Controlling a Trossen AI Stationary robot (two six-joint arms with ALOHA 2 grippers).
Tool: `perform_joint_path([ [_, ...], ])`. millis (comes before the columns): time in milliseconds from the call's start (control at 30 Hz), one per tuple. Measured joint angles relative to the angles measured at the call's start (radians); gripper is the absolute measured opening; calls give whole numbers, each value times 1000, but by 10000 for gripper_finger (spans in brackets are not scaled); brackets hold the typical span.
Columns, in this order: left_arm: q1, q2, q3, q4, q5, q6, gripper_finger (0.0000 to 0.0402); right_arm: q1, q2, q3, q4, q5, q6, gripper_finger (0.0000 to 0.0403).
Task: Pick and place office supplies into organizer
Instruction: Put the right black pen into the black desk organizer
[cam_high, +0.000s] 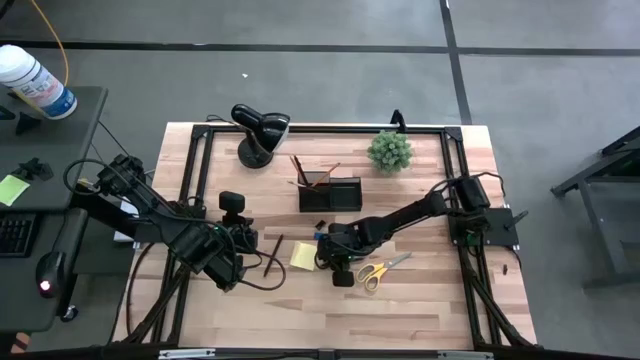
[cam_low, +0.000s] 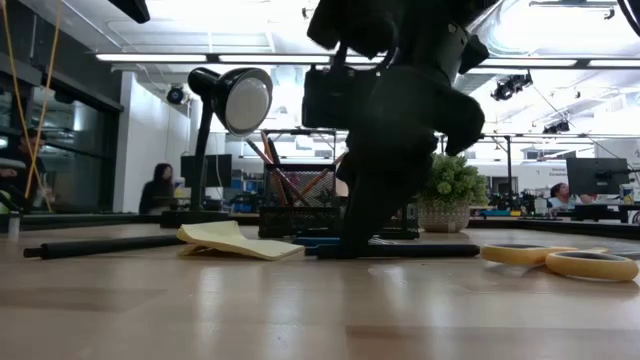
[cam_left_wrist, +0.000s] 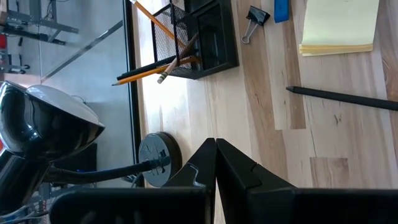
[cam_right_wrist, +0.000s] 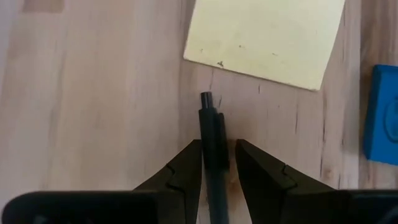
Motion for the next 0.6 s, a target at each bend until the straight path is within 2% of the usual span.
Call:
perform_joint_path([
  [367, 0, 0, 0, 0, 0, 1, 1, 0, 13, 2, 1, 6, 17, 94],
  [600, 0, 0, 0, 0, -3, 1, 1, 1, 14, 1, 1, 39, 16, 27],
])
